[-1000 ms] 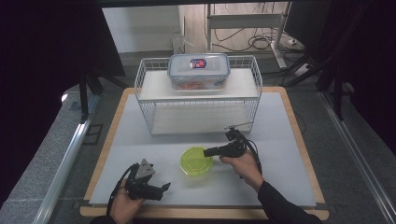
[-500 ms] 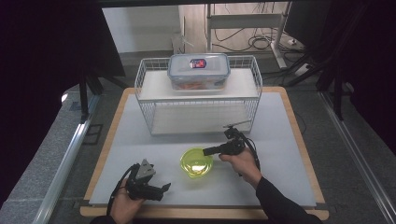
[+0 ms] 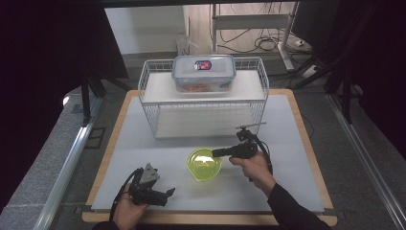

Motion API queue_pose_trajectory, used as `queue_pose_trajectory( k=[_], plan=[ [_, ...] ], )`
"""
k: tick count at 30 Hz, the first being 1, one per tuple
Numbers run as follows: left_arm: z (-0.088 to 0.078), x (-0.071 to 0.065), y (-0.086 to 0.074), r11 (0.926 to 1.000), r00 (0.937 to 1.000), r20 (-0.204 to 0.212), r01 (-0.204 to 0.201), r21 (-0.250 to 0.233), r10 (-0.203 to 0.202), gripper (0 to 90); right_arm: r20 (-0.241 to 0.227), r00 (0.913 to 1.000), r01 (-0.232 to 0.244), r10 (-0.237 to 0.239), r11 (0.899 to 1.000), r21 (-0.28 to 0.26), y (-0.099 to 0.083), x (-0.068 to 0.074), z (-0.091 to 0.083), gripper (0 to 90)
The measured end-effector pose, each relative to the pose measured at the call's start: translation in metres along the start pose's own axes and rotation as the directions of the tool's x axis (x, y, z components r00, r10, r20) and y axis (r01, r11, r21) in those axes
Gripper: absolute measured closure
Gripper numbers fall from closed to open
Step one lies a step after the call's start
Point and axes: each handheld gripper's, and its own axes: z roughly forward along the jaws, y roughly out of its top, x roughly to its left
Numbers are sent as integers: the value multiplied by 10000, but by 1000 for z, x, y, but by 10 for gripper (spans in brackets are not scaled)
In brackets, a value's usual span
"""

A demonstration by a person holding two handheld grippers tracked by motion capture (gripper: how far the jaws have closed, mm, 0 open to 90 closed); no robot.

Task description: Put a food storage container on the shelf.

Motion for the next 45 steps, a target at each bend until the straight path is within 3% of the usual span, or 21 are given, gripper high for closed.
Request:
queue_pose_trajectory(
  k=[12, 29, 45],
  plan=[
    [-1, 2, 1, 9997, 9997, 139, 225, -127, -223, 58, -422, 9991, -49, 13, 9965, -838, 18, 21, -32, 811],
    [0, 2, 1, 9998, 9997, 170, 160, -119, -158, 59, -396, 9989, 185, -265, 9813, -1918, 70, 64, -79, 811],
    [1, 2, 1, 9998, 9996, 216, 174, -59, -172, 59, -539, 9981, 142, -292, 9654, -2605, 118, 94, -98, 812]
  ],
)
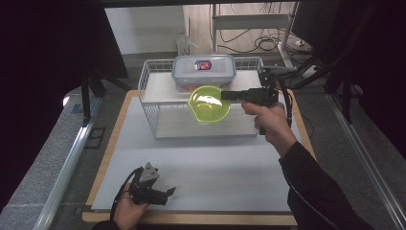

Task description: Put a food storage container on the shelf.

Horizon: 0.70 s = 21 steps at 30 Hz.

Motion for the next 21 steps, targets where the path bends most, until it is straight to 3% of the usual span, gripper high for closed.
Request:
queue_pose_trajectory(
  k=[13, 21],
  plan=[
    [0, 0, 0, 9999, 9999, 59, 87, -51, -87, 59, 150, 9997, -189, 203, 9961, -860, 40, 7, 2, 812],
    [0, 0, 0, 9999, 9999, 82, 93, -58, -93, 59, 653, 9976, -131, 225, 9898, -1420, 63, 11, 4, 812]
  ],
)
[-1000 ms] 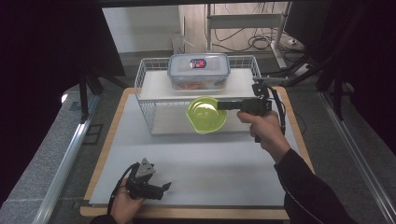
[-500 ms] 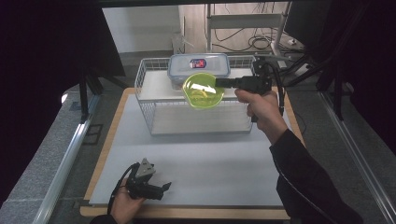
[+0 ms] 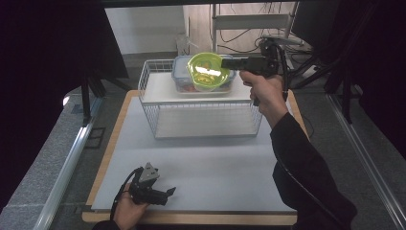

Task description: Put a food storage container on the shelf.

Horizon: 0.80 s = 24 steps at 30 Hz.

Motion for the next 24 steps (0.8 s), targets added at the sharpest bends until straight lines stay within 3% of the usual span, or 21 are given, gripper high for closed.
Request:
queue_pose_trajectory(
  k=[10, 17, 24],
  plan=[
    [-1, 1, 0, 9998, 9999, 40, 107, -155, -106, 54, 977, 9952, 25, 42, 9977, -675, 27, 4, 16, 811],
    [-2, 0, 0, 9998, 9999, 136, 87, -175, -84, 55, 1700, 9850, -155, 296, 9964, -835, 39, -2, 35, 811],
    [-1, 0, 0, 9998, 9998, 216, 51, -183, -47, 55, 1906, 9785, -606, 792, 9930, -1013, 43, -10, 46, 809]
  ],
)
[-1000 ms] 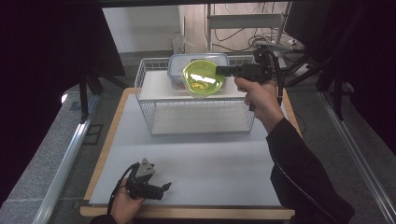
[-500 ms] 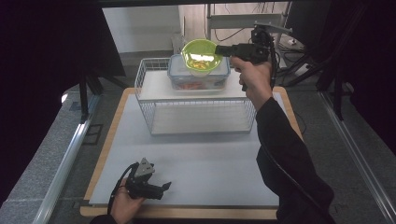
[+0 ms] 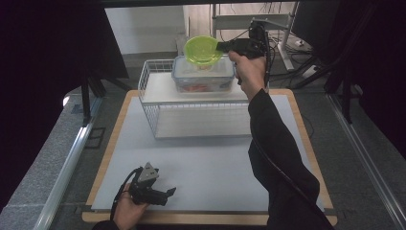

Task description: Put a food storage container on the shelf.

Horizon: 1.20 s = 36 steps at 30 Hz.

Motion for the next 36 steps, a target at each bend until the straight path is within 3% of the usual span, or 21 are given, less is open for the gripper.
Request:
queue_pose_trajectory(
  k=[2, 9, 20, 26, 31, 36],
  plan=[
    [0, 0, 0, 10000, 10000, 12, 5, -17, -5, 55, 152, 9999, -67, 68, 10000, -44, 0, -2, 2, 808],
    [0, 0, 0, 10000, 10000, 63, 29, 11, -29, 55, 36, 9995, -317, 318, 9993, -189, 1, -7, 8, 790],
    [1, 0, -1, 10000, 9999, 121, 36, 58, -36, 55, 346, 9994, 56, -45, 9995, -318, 0, -6, 14, 741],
    [2, 0, -1, 10000, 9999, 129, 14, 93, -15, 55, 449, 9984, 366, -343, 9980, -510, 0, -7, 12, 610],
    [2, 0, -1, 9999, 9999, 122, 2, 109, -3, 55, 445, 9934, 1081, -1060, 9930, -470, 0, -8, 8, 449],
    [1, 0, -1, 9999, 9999, 126, -40, 155, 38, 55, 124, 9871, 1597, -1594, 9868, -260, -3, -11, 1, 298]
  ],
)
